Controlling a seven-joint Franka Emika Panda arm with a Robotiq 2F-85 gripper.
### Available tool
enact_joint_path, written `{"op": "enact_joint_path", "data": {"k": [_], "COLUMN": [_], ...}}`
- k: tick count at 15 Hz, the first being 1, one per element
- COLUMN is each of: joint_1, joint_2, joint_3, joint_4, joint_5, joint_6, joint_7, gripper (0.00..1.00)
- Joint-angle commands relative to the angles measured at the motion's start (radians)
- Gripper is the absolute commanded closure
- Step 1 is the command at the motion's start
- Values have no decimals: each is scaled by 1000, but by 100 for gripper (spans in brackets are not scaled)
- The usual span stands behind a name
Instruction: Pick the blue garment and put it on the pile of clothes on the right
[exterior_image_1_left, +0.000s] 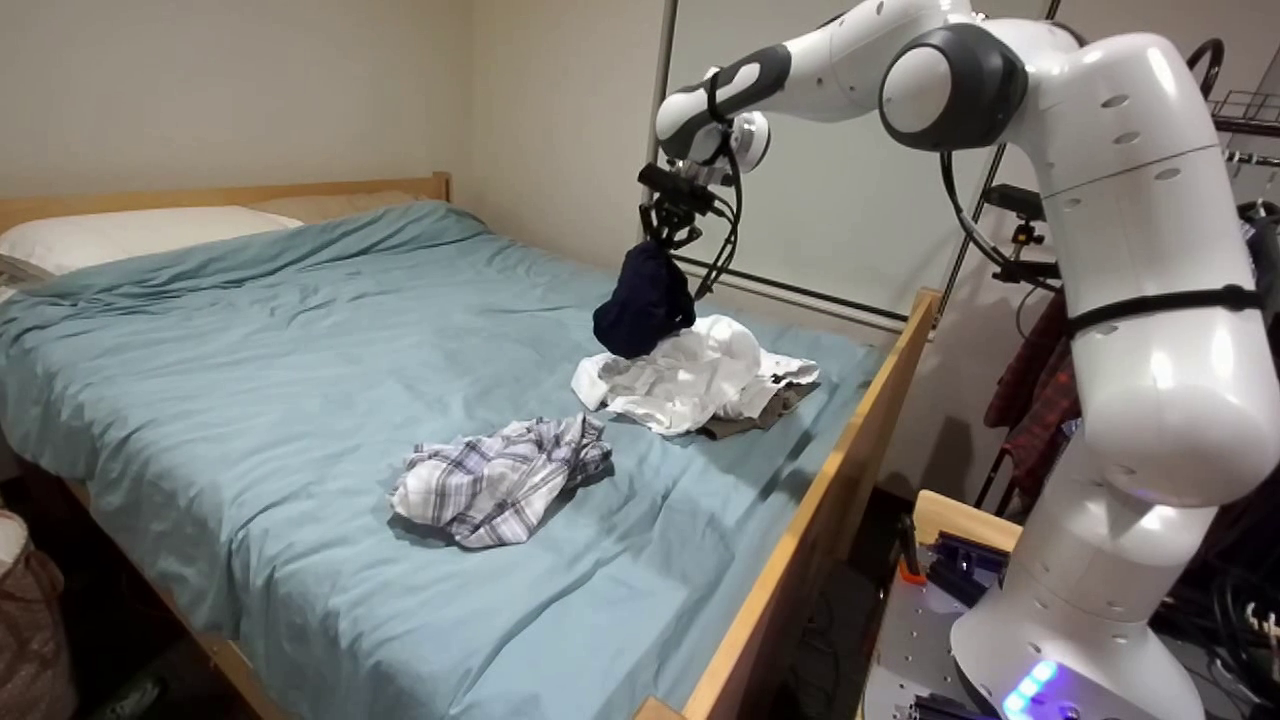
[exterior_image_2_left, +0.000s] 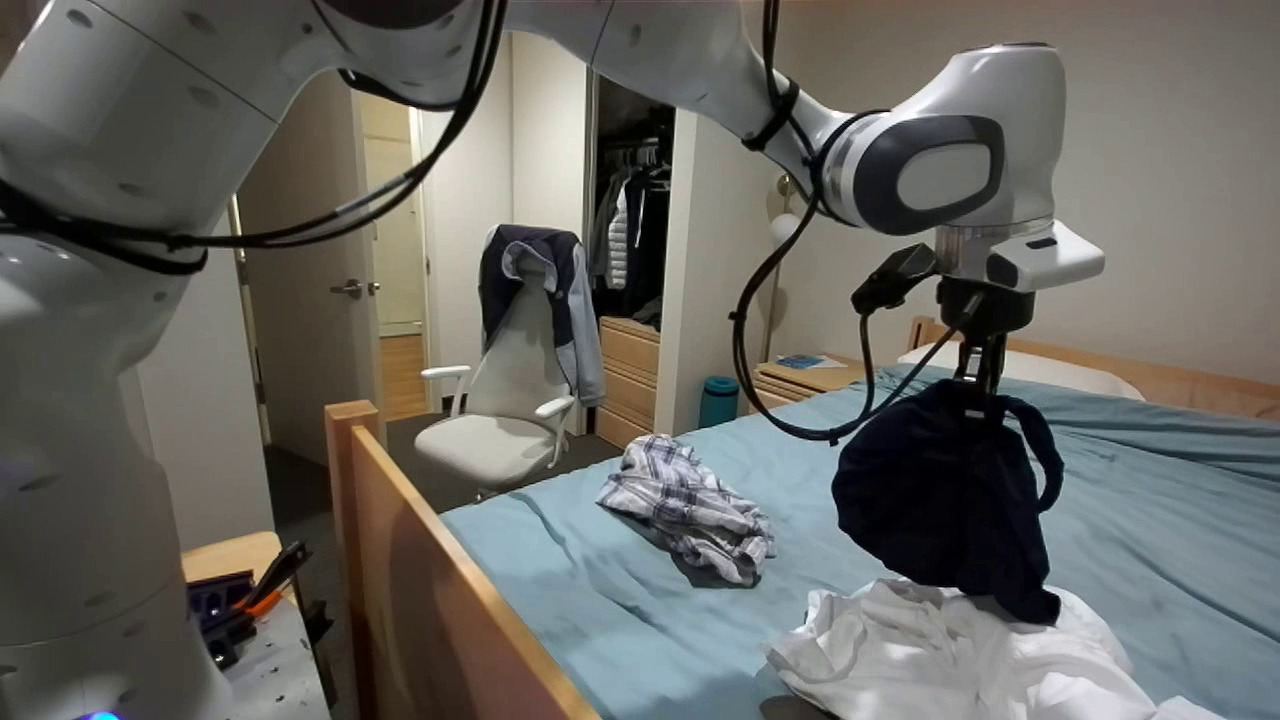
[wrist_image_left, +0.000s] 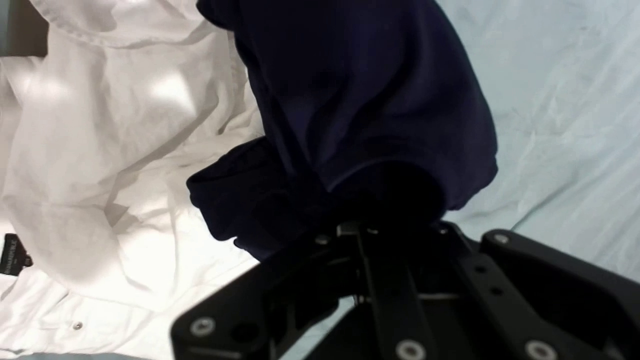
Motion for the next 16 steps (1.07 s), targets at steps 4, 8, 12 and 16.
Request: {"op": "enact_joint_path", "data": {"k": [4,8,12,16], "joint_1": [-65,-195,-349,-372], "joint_2": [51,132,276,232], "joint_3": [-63,-111,-129,-85], "joint_4": [66,186,396,341], "joint_5": [-52,-40,-26,-34], "joint_6": [-16,-57,-165,-159], "joint_7": [225,299,257,182], "gripper": [97,97,97,97]}}
